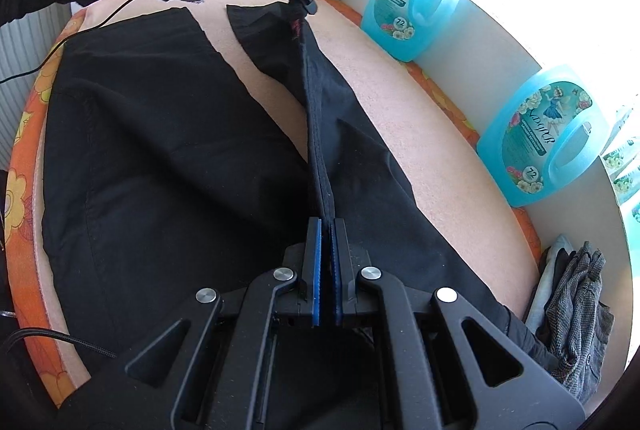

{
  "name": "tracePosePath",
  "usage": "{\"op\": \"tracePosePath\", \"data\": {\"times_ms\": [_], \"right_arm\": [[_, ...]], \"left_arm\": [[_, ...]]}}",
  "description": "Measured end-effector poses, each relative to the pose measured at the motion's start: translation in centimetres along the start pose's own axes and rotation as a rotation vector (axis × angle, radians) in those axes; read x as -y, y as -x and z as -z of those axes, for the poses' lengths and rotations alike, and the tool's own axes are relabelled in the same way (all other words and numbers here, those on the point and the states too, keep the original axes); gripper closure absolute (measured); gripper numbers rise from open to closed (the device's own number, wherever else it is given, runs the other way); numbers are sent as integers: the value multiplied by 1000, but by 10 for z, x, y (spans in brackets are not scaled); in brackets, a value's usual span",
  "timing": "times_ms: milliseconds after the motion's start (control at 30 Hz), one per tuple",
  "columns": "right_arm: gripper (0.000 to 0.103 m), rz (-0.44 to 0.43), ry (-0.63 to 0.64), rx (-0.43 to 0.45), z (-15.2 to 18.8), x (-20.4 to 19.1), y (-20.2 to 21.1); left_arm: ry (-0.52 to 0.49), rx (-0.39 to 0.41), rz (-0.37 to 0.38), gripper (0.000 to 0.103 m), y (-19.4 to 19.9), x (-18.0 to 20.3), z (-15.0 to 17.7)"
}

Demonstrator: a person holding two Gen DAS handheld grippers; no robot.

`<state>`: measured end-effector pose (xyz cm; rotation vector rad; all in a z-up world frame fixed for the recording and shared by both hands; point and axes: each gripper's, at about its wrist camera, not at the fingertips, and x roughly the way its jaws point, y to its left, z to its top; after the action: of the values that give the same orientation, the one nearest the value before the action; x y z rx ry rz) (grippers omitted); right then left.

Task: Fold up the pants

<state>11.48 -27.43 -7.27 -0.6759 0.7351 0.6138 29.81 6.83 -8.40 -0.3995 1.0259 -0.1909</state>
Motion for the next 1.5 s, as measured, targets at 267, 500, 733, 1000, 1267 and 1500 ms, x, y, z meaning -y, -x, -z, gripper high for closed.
{"op": "tracePosePath", "data": {"times_ms": [267,500,733,1000,1267,1500], "right_arm": [[99,113,-96,32,-12,25,19],[100,169,-177,112,-21,44,73],[92,21,-173,43,-11,25,72],[32,91,-30,-97,15,-5,22],[74,246,-9,-228,28,19,-27],[91,208,-103,-141,26,26,6]], "left_arm": [[-41,122,49,97,45,5,7],[-83,245,114,100,108,17,7],[-121,228,93,100,111,14,34],[-88,232,110,100,119,6,43],[-74,224,106,100,116,-2,43],[-4,130,149,85,89,-7,38]]}}
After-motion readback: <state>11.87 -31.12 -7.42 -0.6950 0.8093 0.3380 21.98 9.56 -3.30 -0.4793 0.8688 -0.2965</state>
